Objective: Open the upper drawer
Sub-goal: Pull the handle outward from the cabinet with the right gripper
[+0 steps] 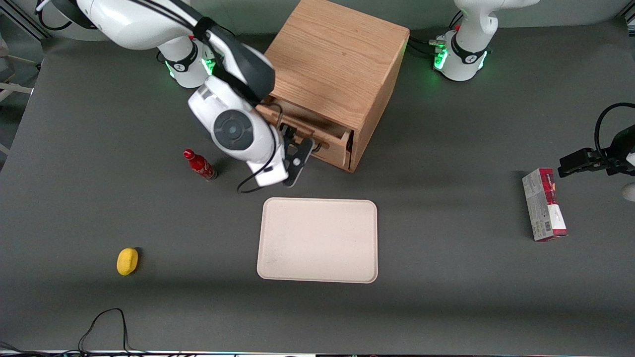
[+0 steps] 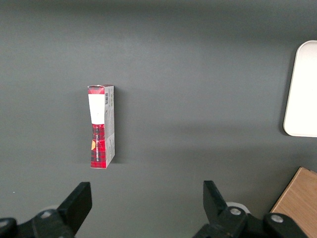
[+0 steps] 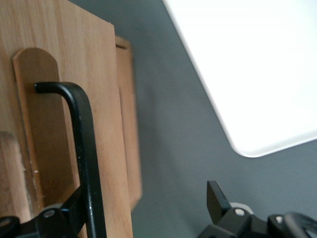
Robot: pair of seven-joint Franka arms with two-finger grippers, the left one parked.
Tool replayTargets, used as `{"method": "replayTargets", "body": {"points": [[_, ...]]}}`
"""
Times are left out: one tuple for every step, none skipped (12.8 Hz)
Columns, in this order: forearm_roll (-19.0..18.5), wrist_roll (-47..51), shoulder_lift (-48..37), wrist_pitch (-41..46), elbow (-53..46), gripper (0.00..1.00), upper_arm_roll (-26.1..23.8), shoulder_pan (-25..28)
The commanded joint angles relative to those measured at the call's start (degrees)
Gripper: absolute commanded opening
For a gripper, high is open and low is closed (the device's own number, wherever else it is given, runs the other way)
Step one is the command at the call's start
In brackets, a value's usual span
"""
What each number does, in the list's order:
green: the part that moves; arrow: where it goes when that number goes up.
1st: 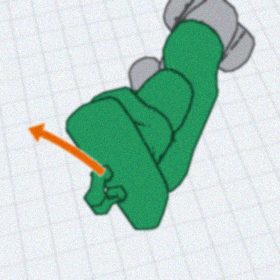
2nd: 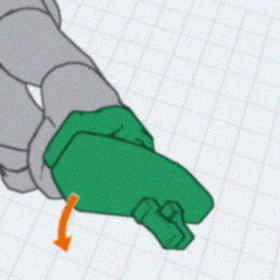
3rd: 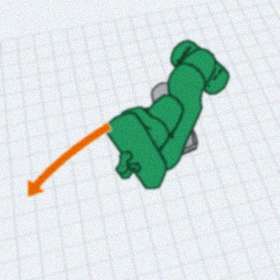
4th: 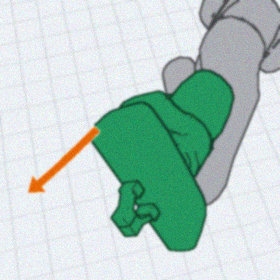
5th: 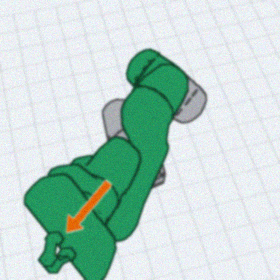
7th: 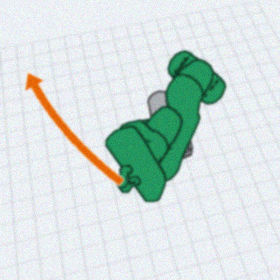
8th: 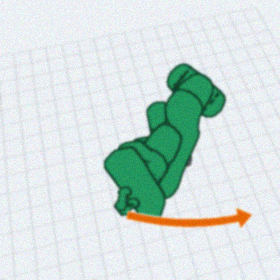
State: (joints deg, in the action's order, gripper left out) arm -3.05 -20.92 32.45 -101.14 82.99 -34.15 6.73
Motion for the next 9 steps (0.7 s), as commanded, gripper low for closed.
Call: {"method": "replayTargets", "body": {"points": [[-0.9,-6.3,5.7,0.7,-9.0,1.0,3.8,0.2],[-0.8,-8.0,6.7,0.8,-10.8,1.0,5.2,0.2],[-0.8,-9.3,7.7,0.8,-12.7,1.0,6.3,0.1],[-0.6,-9.6,8.0,0.9,-14.3,1.0,7.3,0.0],[-0.6,-9.4,8.2,0.9,-15.7,1.0,7.9,0.0],[-0.5,-9.4,8.4,0.8,-17.1,1.0,9.2,0.0],[-0.5,-9.4,8.6,0.8,-17.9,1.0,9.9,0.0],[-0.5,-9.1,8.4,0.8,-18.1,1.0,10.0,0.0],[-0.9,-8.9,7.6,0.9,-18.2,1.0,10.2,0.0]]}}
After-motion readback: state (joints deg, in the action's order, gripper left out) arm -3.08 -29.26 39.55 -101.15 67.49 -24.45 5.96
